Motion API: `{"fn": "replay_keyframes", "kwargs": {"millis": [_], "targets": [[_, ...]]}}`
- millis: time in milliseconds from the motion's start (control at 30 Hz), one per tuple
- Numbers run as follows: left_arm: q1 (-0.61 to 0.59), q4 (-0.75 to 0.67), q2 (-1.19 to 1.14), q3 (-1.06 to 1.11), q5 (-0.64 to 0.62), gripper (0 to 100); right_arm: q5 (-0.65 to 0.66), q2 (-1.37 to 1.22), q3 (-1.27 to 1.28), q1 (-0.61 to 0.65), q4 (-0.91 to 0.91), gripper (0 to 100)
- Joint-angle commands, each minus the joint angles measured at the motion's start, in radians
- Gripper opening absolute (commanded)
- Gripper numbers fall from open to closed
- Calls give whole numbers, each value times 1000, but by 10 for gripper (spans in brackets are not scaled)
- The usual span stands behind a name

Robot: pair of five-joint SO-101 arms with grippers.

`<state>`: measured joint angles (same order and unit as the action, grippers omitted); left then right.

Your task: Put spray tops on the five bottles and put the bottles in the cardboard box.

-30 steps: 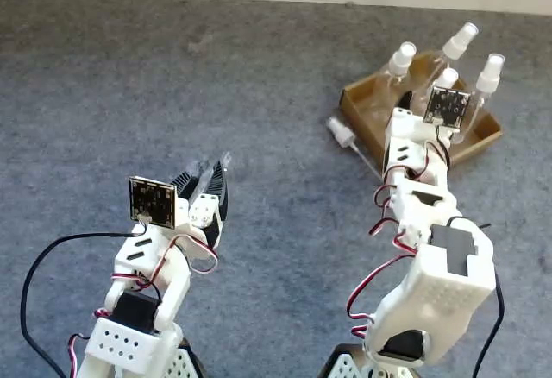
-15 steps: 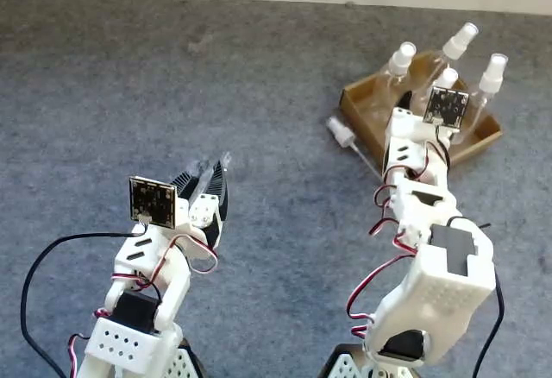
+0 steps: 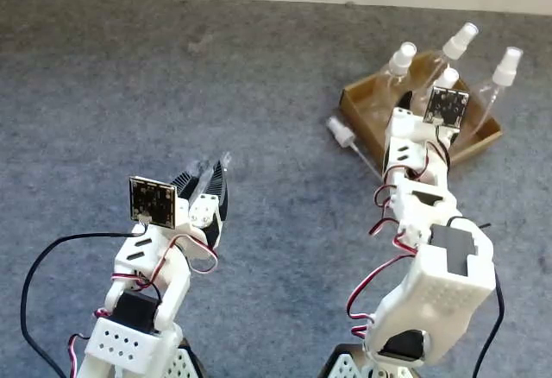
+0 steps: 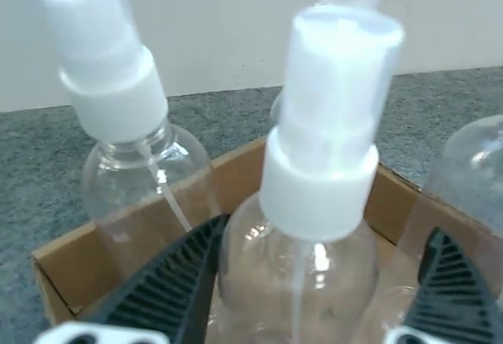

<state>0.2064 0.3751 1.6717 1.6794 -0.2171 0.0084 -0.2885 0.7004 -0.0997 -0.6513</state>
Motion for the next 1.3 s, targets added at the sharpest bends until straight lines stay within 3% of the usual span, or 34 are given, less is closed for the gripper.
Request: {"fn": "replay_keyframes", "kwargs": {"millis": [0, 967, 1167, 1267], "targets": [[-10, -29, 4, 22, 12, 37, 14, 22, -15, 12, -18, 336], [-10, -29, 4, 22, 12, 38, 12, 21, 10, 5, -25, 334], [-10, -29, 4, 22, 12, 38, 12, 22, 10, 4, -25, 241], [-10, -29, 4, 22, 12, 38, 12, 22, 10, 4, -25, 248]]}}
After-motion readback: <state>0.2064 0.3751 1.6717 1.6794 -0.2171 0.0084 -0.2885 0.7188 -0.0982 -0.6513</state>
